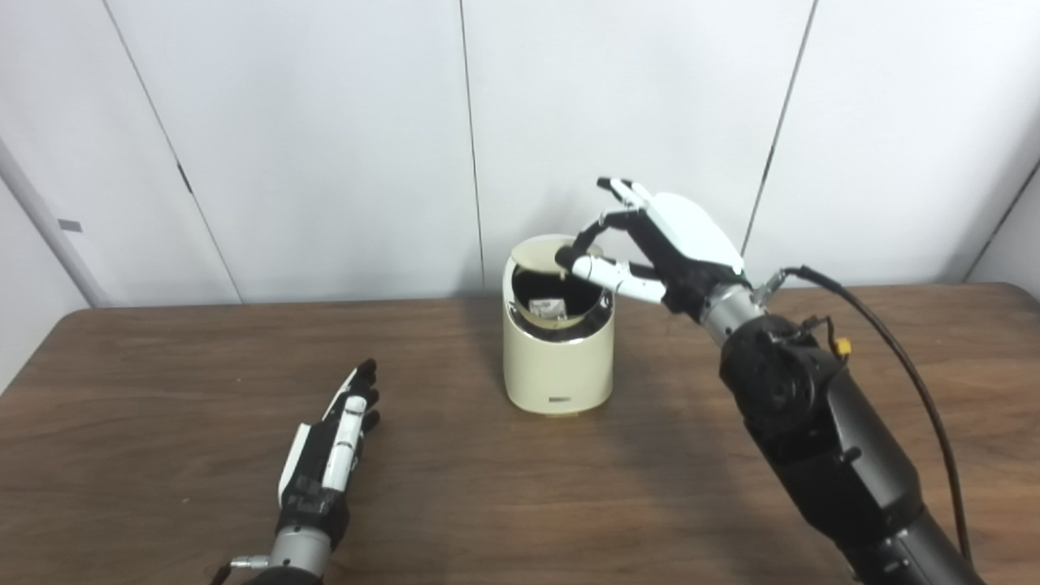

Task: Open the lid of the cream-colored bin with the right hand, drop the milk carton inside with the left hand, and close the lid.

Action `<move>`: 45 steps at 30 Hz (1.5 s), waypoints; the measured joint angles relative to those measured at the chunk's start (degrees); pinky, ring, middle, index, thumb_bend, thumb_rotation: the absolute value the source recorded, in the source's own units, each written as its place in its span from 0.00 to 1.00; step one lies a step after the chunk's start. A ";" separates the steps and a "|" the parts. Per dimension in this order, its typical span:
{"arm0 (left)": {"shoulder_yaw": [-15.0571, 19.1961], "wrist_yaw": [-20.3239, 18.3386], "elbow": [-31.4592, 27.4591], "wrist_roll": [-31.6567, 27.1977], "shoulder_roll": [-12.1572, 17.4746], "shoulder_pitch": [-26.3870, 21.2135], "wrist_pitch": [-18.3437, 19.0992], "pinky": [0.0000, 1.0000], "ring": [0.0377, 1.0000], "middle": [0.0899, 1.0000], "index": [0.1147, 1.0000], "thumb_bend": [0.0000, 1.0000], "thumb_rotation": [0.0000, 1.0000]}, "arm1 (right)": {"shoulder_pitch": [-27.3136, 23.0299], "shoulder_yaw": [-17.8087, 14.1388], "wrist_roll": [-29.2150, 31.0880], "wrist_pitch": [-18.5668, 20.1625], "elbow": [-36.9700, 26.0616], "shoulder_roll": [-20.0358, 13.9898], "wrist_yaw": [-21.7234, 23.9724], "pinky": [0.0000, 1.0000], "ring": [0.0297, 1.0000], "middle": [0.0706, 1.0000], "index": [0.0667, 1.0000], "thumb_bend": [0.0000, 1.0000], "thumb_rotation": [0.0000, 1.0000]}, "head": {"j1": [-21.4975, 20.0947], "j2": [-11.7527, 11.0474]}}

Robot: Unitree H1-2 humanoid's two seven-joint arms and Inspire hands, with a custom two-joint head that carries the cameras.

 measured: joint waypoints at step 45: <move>-0.08 1.16 -0.29 0.24 -1.14 0.80 -1.31 0.96 0.94 0.95 0.95 0.41 0.79 | 6.50 1.42 -4.89 -2.19 -4.75 0.68 2.65 1.00 1.00 0.97 0.67 0.53 0.98 | 0.79 2.11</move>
